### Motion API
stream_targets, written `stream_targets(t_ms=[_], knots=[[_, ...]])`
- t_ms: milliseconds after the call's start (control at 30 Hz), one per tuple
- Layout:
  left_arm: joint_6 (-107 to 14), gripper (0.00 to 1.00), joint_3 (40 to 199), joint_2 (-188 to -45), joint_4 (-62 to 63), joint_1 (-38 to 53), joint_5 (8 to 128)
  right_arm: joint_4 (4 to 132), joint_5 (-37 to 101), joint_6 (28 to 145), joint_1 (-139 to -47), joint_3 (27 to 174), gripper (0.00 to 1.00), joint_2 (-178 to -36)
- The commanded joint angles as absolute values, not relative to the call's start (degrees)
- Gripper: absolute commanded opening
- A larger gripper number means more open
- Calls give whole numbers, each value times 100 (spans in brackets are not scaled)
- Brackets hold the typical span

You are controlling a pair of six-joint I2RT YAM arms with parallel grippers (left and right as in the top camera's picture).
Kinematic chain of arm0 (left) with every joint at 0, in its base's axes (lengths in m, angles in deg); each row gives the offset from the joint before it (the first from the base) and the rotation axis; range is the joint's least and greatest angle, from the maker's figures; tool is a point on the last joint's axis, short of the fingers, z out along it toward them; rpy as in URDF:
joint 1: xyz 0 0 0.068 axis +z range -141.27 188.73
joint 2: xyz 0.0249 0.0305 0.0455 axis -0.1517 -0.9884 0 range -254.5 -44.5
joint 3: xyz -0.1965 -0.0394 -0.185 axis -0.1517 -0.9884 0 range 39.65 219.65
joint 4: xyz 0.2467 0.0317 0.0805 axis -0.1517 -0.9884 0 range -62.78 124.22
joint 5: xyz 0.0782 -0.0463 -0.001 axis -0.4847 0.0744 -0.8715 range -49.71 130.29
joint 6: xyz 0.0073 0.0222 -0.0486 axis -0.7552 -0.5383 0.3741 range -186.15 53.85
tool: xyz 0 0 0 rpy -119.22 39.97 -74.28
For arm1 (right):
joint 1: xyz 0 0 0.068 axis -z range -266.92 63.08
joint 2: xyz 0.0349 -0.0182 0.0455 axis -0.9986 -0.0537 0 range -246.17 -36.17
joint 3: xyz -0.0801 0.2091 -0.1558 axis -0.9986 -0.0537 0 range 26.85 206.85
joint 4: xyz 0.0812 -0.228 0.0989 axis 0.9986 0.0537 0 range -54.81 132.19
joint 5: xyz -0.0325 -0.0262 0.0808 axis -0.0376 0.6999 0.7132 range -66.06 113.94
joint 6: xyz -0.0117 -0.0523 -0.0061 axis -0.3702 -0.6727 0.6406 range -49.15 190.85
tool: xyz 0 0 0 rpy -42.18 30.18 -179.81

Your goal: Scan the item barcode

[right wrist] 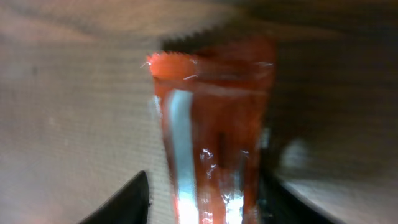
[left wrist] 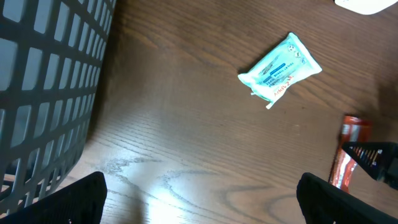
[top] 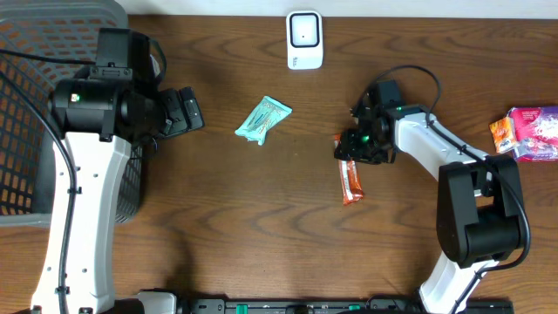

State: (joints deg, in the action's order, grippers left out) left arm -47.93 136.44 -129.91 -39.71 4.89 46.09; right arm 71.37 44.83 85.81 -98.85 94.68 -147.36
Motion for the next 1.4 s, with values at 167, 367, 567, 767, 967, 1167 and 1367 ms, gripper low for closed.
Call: stream_targets(t_ms=[167, 367, 567, 767, 967, 1167, 1367], knots=[[-4743, 98, 13651, -12973, -3995, 507, 4557, 7032, 4666, 8581, -9834, 9090, 1, -14905], [-4743, 98, 13651, -12973, -3993, 507, 4557, 7259, 5449, 8395, -9714, 9344, 1, -14887], [-4743, 98, 13651, -12973, -3993, 507, 4557, 7694, 6032, 8052, -9579, 9785, 1, -14887], [-4743, 98, 13651, -12973, -3995, 507, 4557, 7863, 6454, 7888, -9530, 9892, 1, -14887], [-4743, 98, 13651, -12973, -3995, 507, 4557, 8208, 5691, 7722, -9513, 10345, 1, -14852], [-4743, 98, 13651, -12973, -3993, 507, 4557, 9651, 1973, 8542, -9847, 11700, 1, -14725], [-4743, 98, 13651, -12973, -3995, 507, 4557, 10136, -1056, 9300, -10529, 12244, 1, -14730]])
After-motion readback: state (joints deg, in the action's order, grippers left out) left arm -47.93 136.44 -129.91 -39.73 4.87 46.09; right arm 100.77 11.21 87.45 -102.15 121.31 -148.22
